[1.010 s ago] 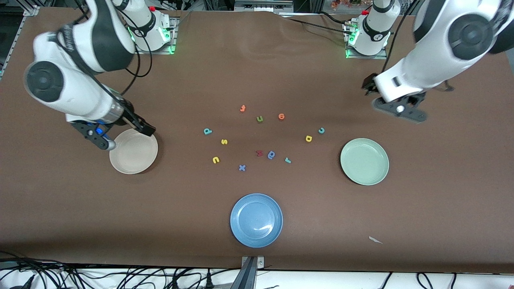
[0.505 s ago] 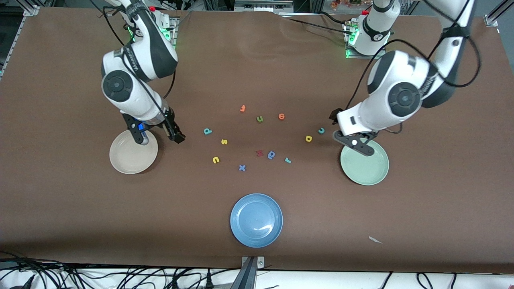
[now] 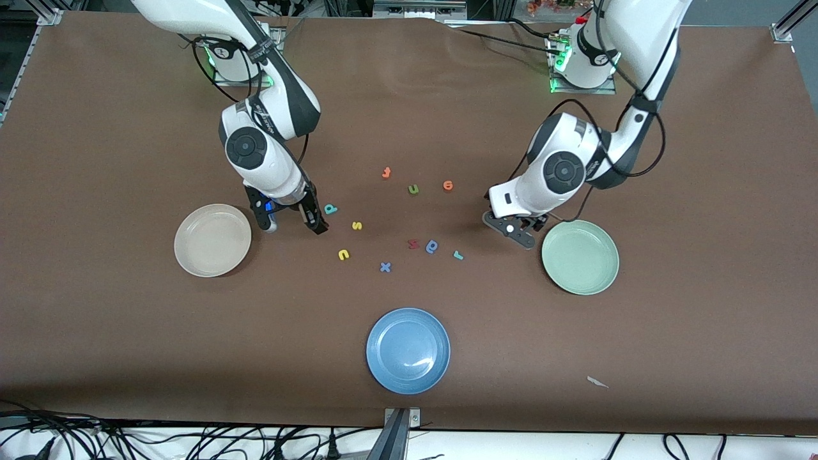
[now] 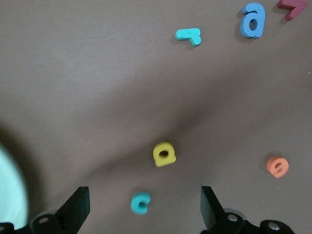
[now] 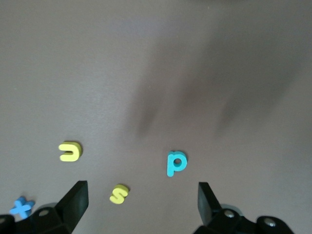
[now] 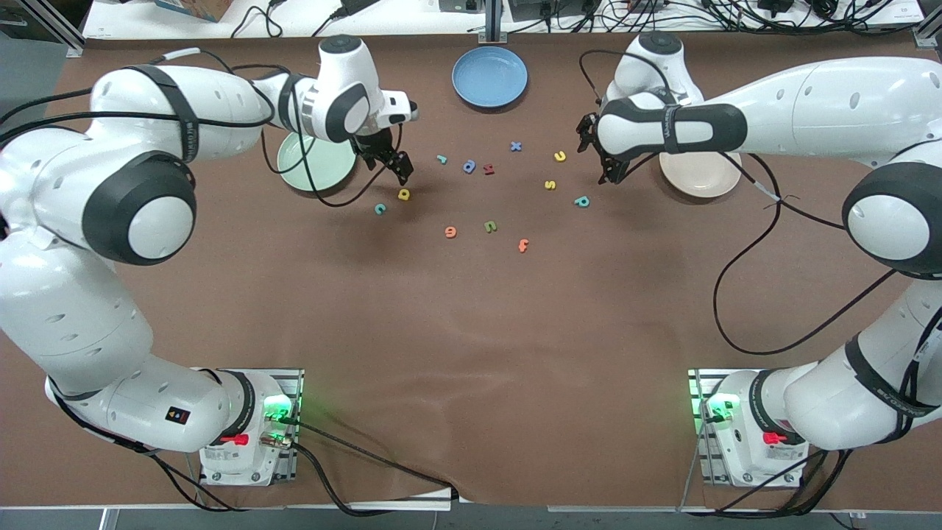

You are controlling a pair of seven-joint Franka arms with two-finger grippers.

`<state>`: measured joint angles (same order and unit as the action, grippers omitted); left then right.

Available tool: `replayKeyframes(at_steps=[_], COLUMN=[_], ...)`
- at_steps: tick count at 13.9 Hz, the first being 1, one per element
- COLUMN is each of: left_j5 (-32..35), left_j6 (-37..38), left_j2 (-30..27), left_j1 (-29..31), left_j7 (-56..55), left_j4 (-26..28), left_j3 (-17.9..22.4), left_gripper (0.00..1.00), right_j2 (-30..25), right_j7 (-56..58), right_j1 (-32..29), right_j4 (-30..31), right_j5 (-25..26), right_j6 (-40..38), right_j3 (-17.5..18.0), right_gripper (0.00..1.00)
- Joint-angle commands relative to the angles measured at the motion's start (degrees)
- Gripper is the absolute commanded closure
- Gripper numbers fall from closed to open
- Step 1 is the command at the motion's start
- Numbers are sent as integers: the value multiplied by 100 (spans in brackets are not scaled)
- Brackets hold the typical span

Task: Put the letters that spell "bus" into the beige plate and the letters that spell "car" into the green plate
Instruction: 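Grasp yellow d with the left gripper while the right gripper grasps p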

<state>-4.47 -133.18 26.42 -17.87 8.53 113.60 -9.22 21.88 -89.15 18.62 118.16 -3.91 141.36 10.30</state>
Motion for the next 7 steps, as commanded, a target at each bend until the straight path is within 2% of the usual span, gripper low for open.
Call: replayKeyframes(at_steps=[1, 3, 5, 7], left_j5=[295, 839, 1026, 1027], left_j6=[-217, -331, -436, -498], left_j2=[266, 346, 478, 539], left_j1=[-242, -278, -392, -410], left_j7=[-270, -850, -1106, -1116], left_j4=[-66, -75, -83, -92], left_j3=[43, 17, 26, 26], left_gripper=[0, 0, 1, 15], right_j2=[-219, -237, -167, -18], right_j7=[-120, -120, -199, -199], right_j1=[36, 97, 194, 247], right_j4=[733, 963, 972, 929], right_j5=[153, 162, 171, 214], right_j6=[706, 884, 893, 893], right_j3=[25, 51, 51, 51], right_gripper=[1, 1, 1, 1])
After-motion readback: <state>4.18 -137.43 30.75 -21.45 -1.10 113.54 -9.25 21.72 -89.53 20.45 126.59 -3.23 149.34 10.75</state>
